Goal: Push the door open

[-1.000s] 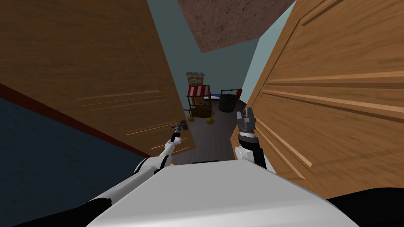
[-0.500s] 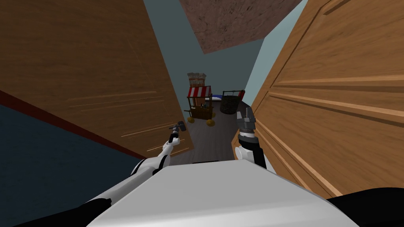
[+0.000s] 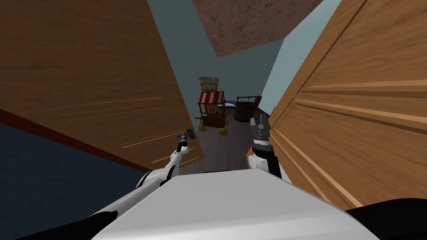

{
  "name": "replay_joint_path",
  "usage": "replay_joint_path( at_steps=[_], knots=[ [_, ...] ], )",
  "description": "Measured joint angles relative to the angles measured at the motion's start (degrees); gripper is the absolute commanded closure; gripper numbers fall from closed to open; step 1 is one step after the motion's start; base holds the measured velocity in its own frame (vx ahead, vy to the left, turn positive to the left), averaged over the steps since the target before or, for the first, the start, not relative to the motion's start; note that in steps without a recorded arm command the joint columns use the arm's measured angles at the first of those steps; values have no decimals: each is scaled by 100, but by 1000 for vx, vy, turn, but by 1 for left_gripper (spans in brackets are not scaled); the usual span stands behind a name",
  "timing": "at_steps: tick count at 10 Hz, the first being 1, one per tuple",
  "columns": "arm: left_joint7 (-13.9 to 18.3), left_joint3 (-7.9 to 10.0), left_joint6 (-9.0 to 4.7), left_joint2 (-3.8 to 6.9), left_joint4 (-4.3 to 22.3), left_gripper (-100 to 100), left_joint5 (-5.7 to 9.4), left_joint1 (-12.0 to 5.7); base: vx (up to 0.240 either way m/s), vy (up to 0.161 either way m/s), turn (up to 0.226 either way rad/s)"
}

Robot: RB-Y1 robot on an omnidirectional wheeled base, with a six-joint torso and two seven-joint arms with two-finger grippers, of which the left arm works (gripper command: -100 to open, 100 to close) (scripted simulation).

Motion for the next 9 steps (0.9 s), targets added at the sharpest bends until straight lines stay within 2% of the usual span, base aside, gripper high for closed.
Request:
replay_joint_path(
  at_steps=[1, 3, 7, 9],
  knots=[
    [39, 22, -126, 87, 266, 100, 17, -120, 132, -39, 38],
    [15, 88, -64, 105, 69, 100, 41, -47, 103, -19, 11],
    [-148, 330, 38, 112, -101, 100, 132, 121, 191, -68, 66],
    [-109, 395, -65, 243, 101, 100, 169, 61, 176, -49, 53]
  ],
)
